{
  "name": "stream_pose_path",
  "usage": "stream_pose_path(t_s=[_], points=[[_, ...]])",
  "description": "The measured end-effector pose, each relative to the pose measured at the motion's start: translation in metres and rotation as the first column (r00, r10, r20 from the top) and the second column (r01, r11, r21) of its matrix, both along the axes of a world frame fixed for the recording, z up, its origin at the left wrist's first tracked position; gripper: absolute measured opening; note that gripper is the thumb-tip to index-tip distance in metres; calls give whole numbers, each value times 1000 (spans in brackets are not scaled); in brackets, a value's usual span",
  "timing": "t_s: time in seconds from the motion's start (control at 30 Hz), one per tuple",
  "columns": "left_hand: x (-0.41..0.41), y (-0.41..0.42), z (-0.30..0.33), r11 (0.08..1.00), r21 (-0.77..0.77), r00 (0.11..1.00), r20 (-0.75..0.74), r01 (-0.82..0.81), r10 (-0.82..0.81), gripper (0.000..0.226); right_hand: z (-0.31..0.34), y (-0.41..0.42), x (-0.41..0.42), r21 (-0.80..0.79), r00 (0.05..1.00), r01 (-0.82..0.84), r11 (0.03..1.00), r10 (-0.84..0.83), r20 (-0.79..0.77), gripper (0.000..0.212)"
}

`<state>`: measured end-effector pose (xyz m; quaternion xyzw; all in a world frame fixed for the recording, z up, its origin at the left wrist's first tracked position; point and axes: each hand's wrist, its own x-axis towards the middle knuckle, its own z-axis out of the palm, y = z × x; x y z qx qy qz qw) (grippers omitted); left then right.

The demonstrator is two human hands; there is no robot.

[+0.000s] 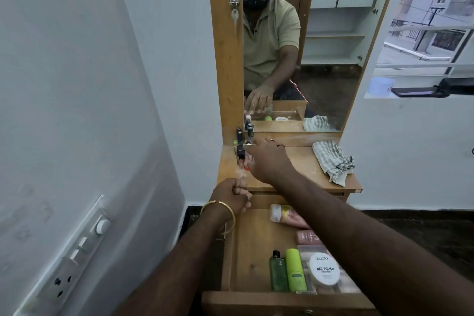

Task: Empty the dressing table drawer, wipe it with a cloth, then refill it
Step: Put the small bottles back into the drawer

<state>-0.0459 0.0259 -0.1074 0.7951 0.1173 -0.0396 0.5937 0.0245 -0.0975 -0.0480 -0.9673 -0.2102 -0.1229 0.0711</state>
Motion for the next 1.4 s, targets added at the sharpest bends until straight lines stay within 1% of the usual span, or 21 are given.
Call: stream_pose_path(t_s=[0.1, 0.17, 0.27, 0.37, 0.43, 0.5, 0.57, 0.67, 0.73, 0.8, 0.87, 0.9, 0.93, 0.97, 1.0, 1.03, 1.07, 1.13, 1.23, 1.3, 1.4], points=[[-1, 2, -7, 1000, -20, 1000, -11, -15, 15, 20, -4, -2, 1, 130, 998, -14, 991, 6, 63, 30], [-1, 1, -8, 999, -38, 999, -18, -28, 28, 20, -5, -5, 1, 172, 996, -13, 985, -1, 87, 18], [-3, -6, -8, 994, -79, 997, -24, -80, 78, 21, -8, -20, -8, 315, 997, -39, 948, 17, 73, 11], [-7, -16, -6, 974, -163, 986, -70, -159, 149, 17, -12, -41, -25, 533, 998, -54, 844, 67, -5, 4], [-10, -23, -4, 949, -253, 979, -120, -188, 162, 9, -16, -56, -39, 644, 994, -14, 765, 80, -73, 7], [-13, -28, -3, 926, -324, 977, -158, -191, 146, 9, -24, -69, -50, 718, 985, 52, 694, 82, -150, 11], [-17, -34, -5, 921, -345, 976, -179, -180, 124, 11, -35, -81, -59, 739, 971, 111, 665, 85, -223, 12], [-24, -42, -13, 929, -324, 974, -197, -176, 115, 15, -52, -95, -70, 730, 943, 178, 660, 97, -317, 15], [-29, -44, -17, 954, -256, 972, -210, -156, 102, 20, -62, -103, -76, 730, 914, 223, 646, 121, -386, 16], [-32, -47, -20, 983, -145, 972, -223, -109, 74, 25, -72, -106, -80, 660, 886, 247, 709, 111, -450, 16], [-39, -50, -19, 1000, -3, 972, -236, -7, 7, 25, -83, -107, -80, 525, 878, 203, 826, 84, -472, 21], [-42, -51, -21, 992, 103, 969, -241, 75, -49, 28, -88, -106, -81, 445, 873, 163, 880, 82, -481, 24], [-44, -52, -24, 970, 188, 961, -256, 153, -101, 31, -93, -105, -80, 358, 868, 116, 927, 80, -490, 25], [-47, -54, -26, 936, 274, 953, -267, 219, -145, 35, -98, -104, -79, 267, 868, 62, 962, 81, -491, 21], [-48, -54, -29, 890, 359, 942, -282, 280, -182, 37, -102, -102, -79, 180, 870, 12, 984, 78, -486, 14], [-48, -55, -34, 853, 405, 926, -317, 329, -207, 37, -105, -101, -79, 104, 877, -27, 994, 73, -475, 11], [-49, -56, -38, 836, 416, 913, -345, 357, -219, 37, -107, -101, -80, 52, 883, -51, 997, 70, -463, 11], [-49, -57, -42, 837, 420, 903, -388, 352, -185, 37, -109, -102, -79, 1, 895, -78, 997, 70, -441, 15], [-47, -60, -44, 805, 421, 874, -426, 418, -232, 40, -114, -104, -78, -27, 906, -100, 995, 80, -415, 18], [-48, -63, -44, 797, 433, 880, -408, 422, -244, 40, -116, -106, -78, -35, 911, -101, 994, 78, -406, 20], [-49, -66, -47, 842, 376, 886, -406, 386, -225, 31, -115, -109, -80, -40, 918, -97, 995, 73, -390, 19]])
